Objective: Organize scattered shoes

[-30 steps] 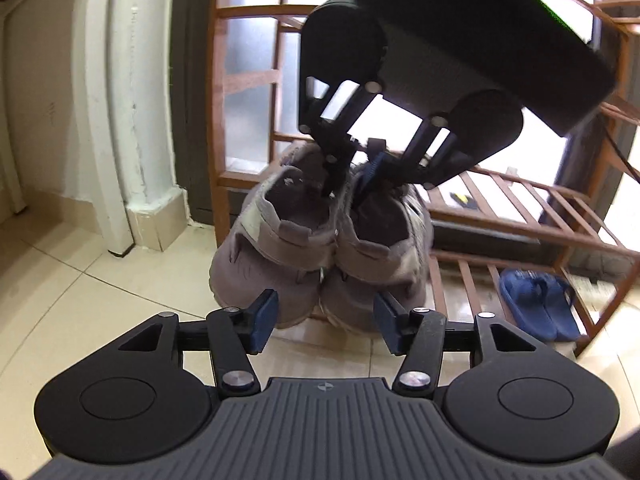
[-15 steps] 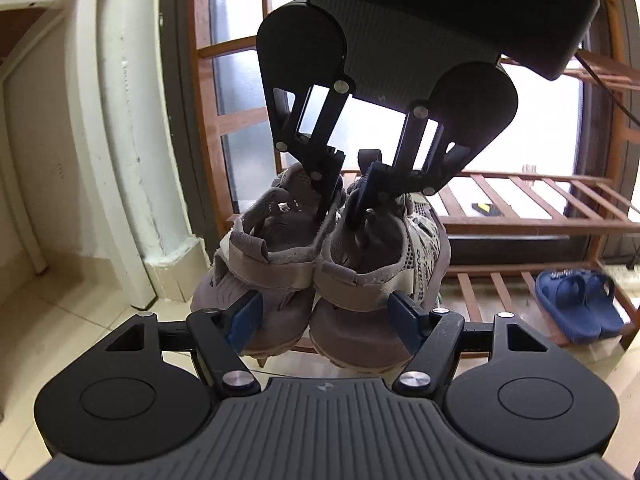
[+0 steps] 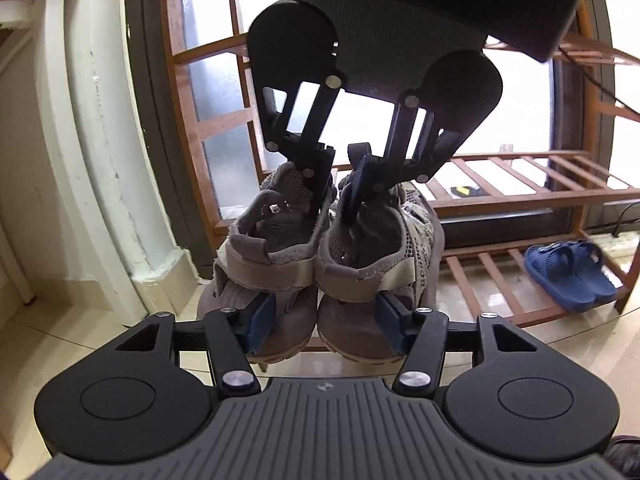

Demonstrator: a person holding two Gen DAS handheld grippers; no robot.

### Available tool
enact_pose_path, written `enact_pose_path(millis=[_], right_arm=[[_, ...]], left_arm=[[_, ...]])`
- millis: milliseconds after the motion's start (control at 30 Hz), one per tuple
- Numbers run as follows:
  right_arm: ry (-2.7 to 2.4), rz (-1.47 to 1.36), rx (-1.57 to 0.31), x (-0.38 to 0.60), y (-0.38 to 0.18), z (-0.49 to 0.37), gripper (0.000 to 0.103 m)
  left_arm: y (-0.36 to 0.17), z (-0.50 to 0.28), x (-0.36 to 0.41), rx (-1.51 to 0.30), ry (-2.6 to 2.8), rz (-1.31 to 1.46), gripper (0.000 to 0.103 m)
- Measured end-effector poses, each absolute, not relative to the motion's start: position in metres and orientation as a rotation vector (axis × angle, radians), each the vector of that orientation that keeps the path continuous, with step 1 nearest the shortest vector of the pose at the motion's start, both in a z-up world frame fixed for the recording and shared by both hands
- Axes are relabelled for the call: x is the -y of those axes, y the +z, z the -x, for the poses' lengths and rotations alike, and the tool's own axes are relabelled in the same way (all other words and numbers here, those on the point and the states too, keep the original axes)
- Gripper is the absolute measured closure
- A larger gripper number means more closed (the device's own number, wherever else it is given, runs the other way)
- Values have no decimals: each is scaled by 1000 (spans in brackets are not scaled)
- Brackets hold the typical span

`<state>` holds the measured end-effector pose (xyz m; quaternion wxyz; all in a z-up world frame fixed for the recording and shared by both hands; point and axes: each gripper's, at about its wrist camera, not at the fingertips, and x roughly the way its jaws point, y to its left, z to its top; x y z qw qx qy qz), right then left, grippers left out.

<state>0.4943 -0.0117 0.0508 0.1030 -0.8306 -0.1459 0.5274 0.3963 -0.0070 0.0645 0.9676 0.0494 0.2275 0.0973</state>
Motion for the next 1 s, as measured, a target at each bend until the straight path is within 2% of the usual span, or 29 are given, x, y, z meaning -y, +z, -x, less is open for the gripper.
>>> enact_pose_path(millis=[433,667,733,833,1000], right_arm=[[1555,2428,398,22,48,-496,82],[1556,2437,417,11,57,-498,81],[1548,2440,434,10,57,-497,81],[1540,2451,449,10,56,-496,80],[1531,2462,478,14,56,-495,79]], left_arm=[[59,-413,7,-477,202,-199,44],[53,-431,1,-415,200,-131,45],[50,-434,0,-381,196,-108,56],[44,-437,5,-342,190,-97,64],[35,-432,13,-269,219,-64,71]])
